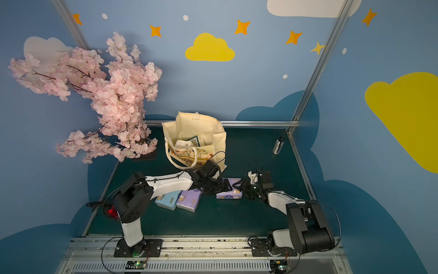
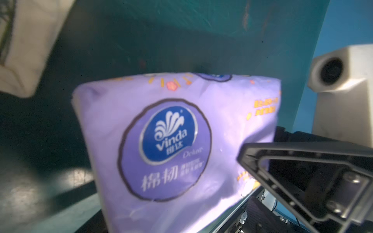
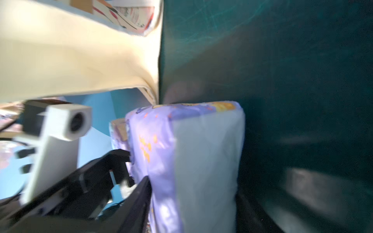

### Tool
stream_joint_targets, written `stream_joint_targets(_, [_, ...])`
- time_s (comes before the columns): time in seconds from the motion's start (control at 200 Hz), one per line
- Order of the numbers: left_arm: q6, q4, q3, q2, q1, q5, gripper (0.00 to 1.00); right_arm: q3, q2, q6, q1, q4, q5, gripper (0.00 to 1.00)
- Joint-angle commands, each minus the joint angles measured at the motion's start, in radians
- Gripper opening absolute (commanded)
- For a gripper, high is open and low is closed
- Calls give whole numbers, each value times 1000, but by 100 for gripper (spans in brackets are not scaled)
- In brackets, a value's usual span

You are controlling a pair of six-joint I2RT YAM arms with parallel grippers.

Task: Put tissues into the canvas bag
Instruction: Pick up the pack of facial tissues from the center of the board.

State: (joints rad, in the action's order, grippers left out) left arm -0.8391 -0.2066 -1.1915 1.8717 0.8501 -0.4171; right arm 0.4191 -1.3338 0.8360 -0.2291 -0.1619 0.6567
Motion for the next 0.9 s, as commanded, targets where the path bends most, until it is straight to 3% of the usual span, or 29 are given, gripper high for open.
stream_joint_targets(0.0, [-14, 100, 26, -43, -12, -46, 97, 1, 86, 66, -3, -22, 53, 59])
stream_joint_targets(0.06, [-14, 105, 37, -54, -21, -48, 97, 11, 117, 67, -3, 0, 55, 58])
stream_joint_targets(0.2, [17, 83, 24, -60, -31, -45, 97, 39, 131, 61, -1, 36, 66, 45])
stream_joint_targets(0.481, [43, 66, 24, -71, -44, -33, 98, 70, 125, -8, -13, 127, 78, 41])
stream_joint_targets(0.666, [46, 46, 36, -88, -52, -14, 97, 68, 174, -44, -3, 190, 43, 32])
stream_joint_targets(0.896, [92, -43, 29, -128, -63, 34, 97, 60, 231, -64, 56, 231, 43, 32])
